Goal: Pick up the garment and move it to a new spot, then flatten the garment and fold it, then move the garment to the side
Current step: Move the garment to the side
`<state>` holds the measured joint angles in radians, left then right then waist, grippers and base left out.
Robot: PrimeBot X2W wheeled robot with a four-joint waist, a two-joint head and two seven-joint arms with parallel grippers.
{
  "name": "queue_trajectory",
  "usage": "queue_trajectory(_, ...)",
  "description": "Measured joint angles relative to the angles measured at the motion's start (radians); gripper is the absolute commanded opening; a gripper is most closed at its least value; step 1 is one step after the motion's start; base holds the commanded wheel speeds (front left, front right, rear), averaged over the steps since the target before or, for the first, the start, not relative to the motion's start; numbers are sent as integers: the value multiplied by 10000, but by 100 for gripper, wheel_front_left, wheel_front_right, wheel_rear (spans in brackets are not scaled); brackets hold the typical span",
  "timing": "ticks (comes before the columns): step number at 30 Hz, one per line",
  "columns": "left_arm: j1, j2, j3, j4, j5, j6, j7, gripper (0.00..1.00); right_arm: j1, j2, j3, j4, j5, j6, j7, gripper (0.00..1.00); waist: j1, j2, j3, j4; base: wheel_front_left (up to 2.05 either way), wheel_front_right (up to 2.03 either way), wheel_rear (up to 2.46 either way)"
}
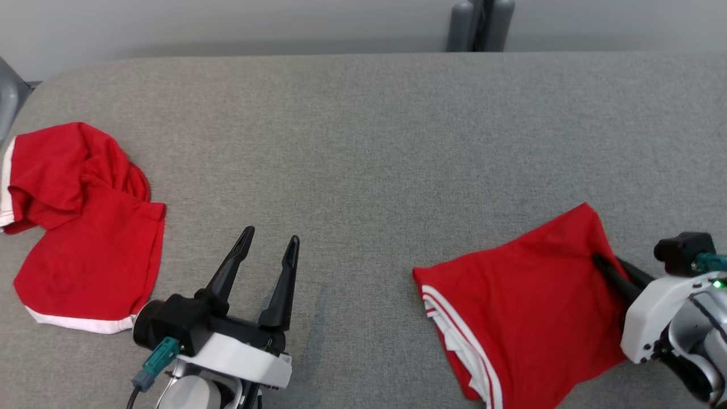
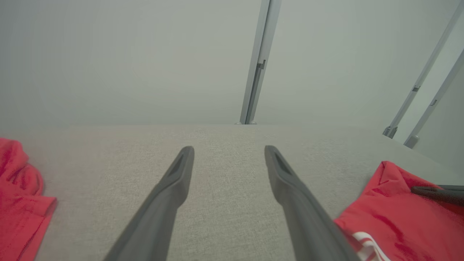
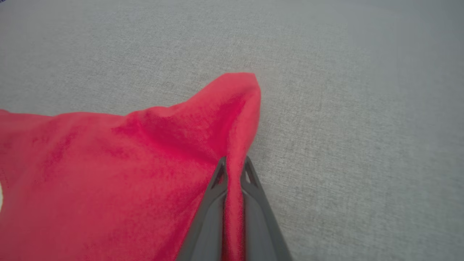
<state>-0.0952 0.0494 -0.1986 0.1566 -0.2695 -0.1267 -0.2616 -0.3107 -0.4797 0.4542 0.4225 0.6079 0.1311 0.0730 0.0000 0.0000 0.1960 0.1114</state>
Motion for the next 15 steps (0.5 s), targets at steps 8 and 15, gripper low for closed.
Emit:
queue_trajectory(8,-1605,56,-1126,-332,261,-17,-2,100,-1518,-1430,370,-188,-19,2,102,0,0,0,1430,-605,0,0,0)
queue_trajectory(15,-3261,639,-2719,-366,412,-31,-2,100,-2359,-2481,113,-98,107,2,-230,0,0,0,2778,-1169,0,0,0)
